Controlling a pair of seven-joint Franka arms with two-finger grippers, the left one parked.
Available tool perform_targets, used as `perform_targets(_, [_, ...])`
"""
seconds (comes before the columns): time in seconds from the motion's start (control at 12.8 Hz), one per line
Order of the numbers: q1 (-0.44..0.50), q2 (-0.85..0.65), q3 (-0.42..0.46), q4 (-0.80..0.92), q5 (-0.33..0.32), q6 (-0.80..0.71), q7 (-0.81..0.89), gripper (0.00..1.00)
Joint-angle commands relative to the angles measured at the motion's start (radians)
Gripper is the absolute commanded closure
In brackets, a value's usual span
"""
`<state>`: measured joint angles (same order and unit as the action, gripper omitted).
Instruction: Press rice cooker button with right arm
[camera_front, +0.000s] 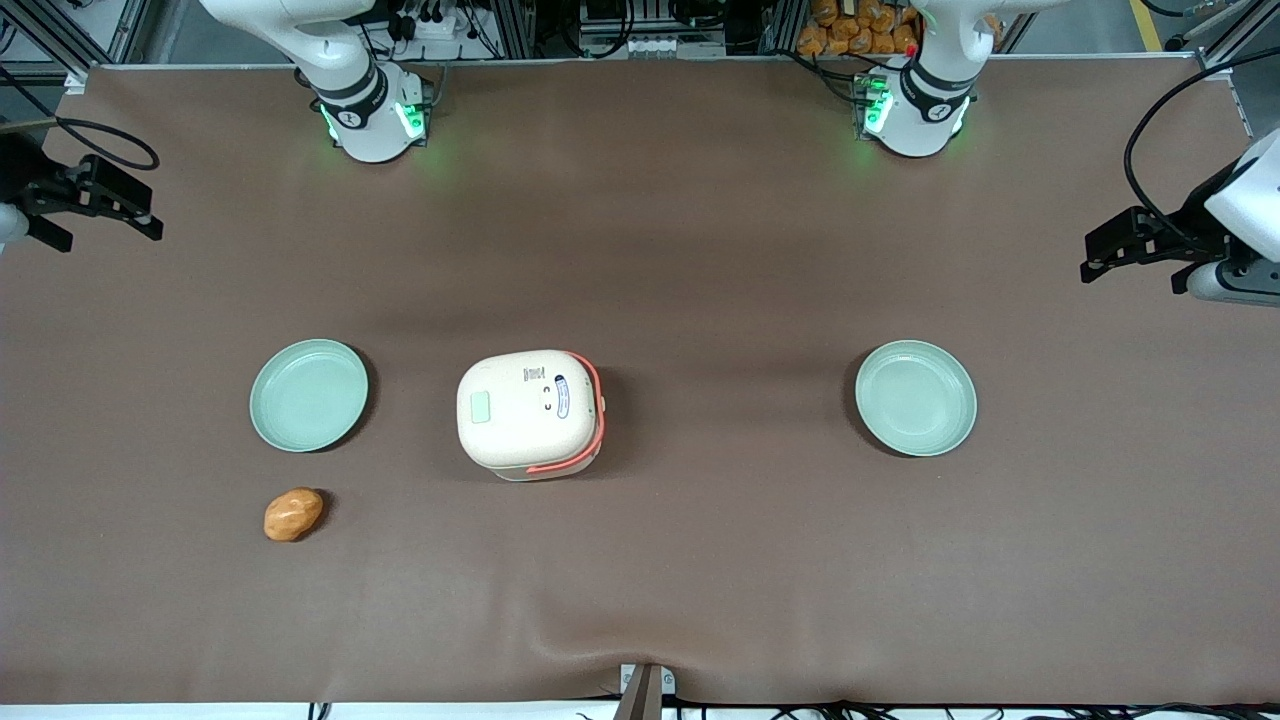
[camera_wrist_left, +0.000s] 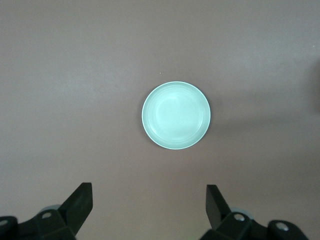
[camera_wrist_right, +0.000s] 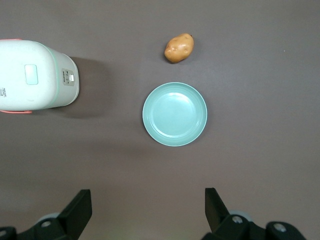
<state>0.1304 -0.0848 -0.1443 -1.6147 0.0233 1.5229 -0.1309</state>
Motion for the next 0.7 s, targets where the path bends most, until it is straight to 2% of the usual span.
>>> perform_targets(0.0, [0.043, 0.02, -0.001, 0.036, 0.015, -0.004, 0.013, 0.0])
perform_targets(0.62, [0.06, 0.022, -0.001, 0.044, 0.015, -0.006, 0.02, 0.0])
